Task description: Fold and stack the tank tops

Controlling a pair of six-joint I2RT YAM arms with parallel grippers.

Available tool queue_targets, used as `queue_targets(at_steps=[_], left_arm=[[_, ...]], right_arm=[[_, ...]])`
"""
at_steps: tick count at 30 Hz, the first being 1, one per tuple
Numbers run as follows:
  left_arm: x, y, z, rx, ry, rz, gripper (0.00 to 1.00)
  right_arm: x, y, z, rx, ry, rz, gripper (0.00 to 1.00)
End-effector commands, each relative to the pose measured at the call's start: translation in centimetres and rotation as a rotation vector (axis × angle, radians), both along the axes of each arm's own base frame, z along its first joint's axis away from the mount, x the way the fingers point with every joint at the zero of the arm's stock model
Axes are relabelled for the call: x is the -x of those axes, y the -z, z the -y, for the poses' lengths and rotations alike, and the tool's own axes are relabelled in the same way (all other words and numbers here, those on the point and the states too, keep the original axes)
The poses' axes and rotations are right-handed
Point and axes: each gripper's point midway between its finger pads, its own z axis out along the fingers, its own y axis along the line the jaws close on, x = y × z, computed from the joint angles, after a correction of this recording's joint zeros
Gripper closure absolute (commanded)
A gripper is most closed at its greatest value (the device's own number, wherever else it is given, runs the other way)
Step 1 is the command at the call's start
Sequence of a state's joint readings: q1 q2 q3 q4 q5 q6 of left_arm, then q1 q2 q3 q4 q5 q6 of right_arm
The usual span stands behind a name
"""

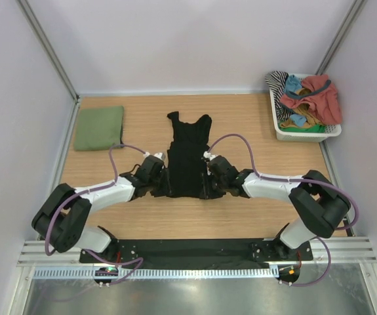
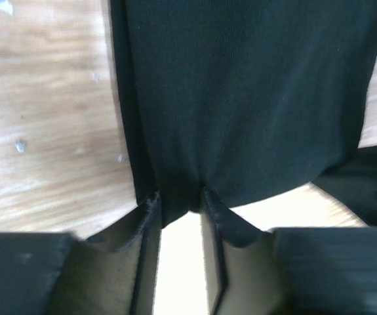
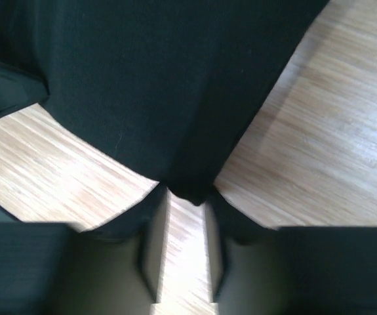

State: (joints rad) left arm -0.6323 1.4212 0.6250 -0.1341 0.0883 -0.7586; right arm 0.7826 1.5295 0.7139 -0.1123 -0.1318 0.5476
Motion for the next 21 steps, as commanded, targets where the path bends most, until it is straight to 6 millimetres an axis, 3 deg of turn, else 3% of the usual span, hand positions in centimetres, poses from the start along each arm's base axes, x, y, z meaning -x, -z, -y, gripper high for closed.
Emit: queue_targets(at_steps=[1,3,5,8,12,13,14,17,21], left_arm=[[0.5,-0.6,0.1,0.029,0.001,0.027,0.72],[1.1,-0.6,-0.1,0.038,0.003,0.024,0.82],[2.1,-0.1,-0.4,0.033,0.012,0.002,0.87],[3.8,0.3,-0.3,0.033,0.030,-0.012,1.00],[5.8,1.6,-0.6,-0.025,0.051,-0.023,0.99],[6.3,1.8,-0.7,-0.029,0.046,-0.033,0.95],[7.0,2.0,-0.6,-0.033,0.057,-0.036,0.81],[7.5,1.6,-0.7,-0.031,0.038,0.002,0.56],[8.1,0.6,-0.9,-0.013,0.022,0.021,0.49]], right_arm=[[-1.5,-0.6,-0.8,-0.013,0.003,0.065,0.71],[-1.2,-0.4,-0.7,-0.007,-0.003,0.050,0.89],[-0.3,-0.3,-0.3,0.004,-0.004,0.033,0.96],[1.2,-0.4,0.9,0.015,0.015,0.024,0.99],[3.7,-0.4,1.9,0.003,0.017,-0.018,0.99],[4.2,-0.3,2.0,0.007,0.016,-0.024,0.99],[5.1,-0.2,2.1,0.022,0.000,-0.032,0.99],[5.8,-0.5,2.4,0.034,-0.007,-0.015,0.99],[6.0,-0.3,2.8,0.045,0.002,-0.016,0.99]])
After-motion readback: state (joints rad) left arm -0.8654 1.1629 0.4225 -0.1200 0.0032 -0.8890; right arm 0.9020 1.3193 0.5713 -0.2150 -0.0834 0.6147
